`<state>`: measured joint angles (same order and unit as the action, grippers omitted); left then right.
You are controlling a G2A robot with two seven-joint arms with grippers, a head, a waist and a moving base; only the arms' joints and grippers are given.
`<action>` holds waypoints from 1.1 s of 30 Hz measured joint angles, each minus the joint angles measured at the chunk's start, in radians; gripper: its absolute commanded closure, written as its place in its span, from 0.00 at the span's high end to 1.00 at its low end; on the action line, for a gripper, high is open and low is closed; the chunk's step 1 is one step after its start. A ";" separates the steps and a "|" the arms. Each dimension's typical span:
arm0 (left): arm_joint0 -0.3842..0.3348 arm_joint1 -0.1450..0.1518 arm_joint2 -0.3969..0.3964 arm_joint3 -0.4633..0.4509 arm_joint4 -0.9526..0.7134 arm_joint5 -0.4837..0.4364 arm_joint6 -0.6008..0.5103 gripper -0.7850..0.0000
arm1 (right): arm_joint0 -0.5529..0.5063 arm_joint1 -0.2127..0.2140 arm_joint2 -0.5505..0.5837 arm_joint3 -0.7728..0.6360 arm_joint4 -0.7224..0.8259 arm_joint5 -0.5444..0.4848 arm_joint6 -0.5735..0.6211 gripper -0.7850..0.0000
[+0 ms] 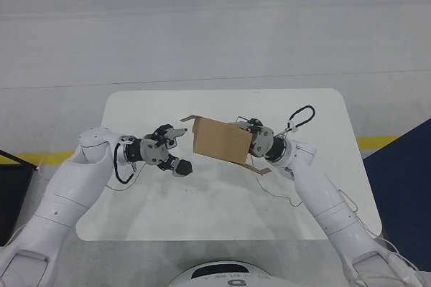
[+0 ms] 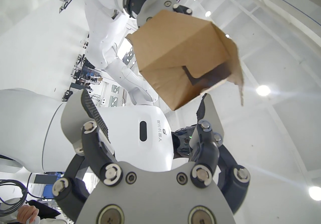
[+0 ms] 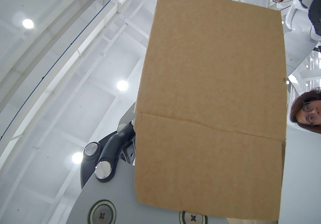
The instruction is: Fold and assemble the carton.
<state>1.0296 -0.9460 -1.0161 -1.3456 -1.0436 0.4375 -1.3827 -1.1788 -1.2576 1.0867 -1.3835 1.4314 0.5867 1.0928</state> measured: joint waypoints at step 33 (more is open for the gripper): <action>-0.334 0.066 0.487 0.138 -0.281 -0.049 -0.049 1.00 | -0.012 0.001 0.009 -0.017 -0.001 0.014 -0.001 0.00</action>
<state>0.6951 -0.8795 -0.5294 -1.2072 -1.3249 0.3887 -1.4315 -1.1907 -1.2569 1.0959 -1.4004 1.4308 0.6011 1.0919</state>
